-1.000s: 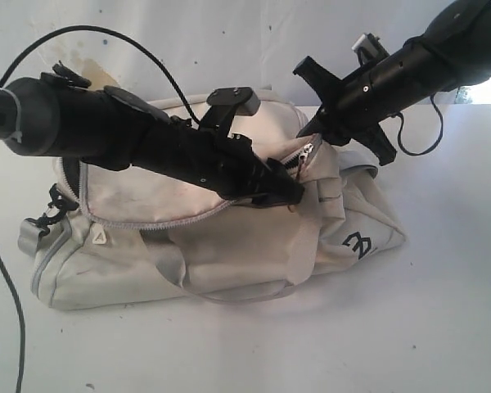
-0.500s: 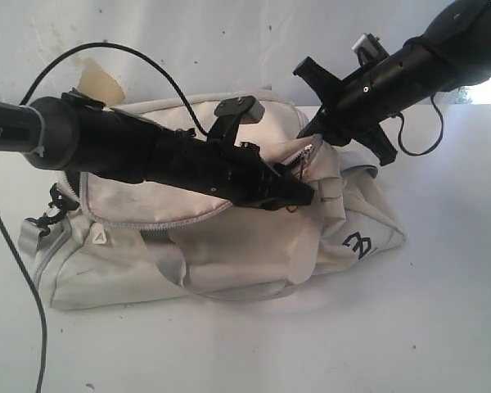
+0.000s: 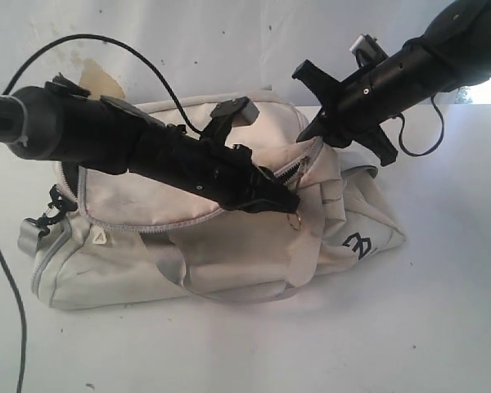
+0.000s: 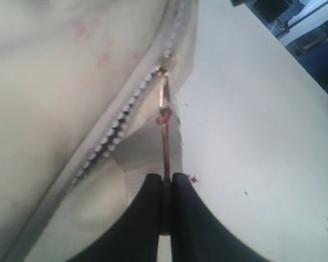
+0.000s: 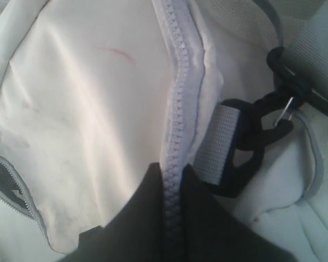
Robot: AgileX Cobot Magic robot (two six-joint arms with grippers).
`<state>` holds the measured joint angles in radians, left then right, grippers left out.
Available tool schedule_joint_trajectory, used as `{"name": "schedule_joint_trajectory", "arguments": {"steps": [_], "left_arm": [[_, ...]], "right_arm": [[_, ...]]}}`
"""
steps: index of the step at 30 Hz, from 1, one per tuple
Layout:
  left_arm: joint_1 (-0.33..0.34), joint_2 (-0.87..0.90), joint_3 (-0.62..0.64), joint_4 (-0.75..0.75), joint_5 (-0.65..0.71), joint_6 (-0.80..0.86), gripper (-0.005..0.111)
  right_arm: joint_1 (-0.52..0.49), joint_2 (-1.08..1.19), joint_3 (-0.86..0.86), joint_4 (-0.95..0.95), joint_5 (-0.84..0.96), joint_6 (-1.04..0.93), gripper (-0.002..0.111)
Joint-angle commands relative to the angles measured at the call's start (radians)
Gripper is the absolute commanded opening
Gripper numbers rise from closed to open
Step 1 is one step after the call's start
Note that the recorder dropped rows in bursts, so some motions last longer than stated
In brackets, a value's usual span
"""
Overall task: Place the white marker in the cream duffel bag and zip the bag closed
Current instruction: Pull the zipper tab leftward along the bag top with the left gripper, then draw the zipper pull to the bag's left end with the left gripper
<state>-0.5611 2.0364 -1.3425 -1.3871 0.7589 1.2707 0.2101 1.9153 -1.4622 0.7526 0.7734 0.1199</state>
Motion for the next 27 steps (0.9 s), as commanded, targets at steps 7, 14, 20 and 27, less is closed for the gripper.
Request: {"name": "schedule_joint_trajectory", "arguments": {"steps": [7,14,20,27], "left_arm": [[0.061,-0.108,0.002,0.262,0.171,-0.213,0.0],[0.106,-0.189,0.004,0.602,0.261,-0.478,0.0],[0.228,-0.319,0.082,0.786,0.333,-0.674,0.0],[0.478,-0.509,0.245,0.871,0.32,-0.724,0.0]], "right_arm": [[-0.001,-0.004,-0.003,-0.078,-0.015,-0.014,0.0],[-0.001,-0.004,-0.003,-0.179,-0.015,-0.014,0.0],[-0.001,-0.004,-0.003,-0.257,-0.006,-0.014,0.0],[-0.001,-0.004,-0.003,-0.321,-0.008,-0.012,0.0]]}}
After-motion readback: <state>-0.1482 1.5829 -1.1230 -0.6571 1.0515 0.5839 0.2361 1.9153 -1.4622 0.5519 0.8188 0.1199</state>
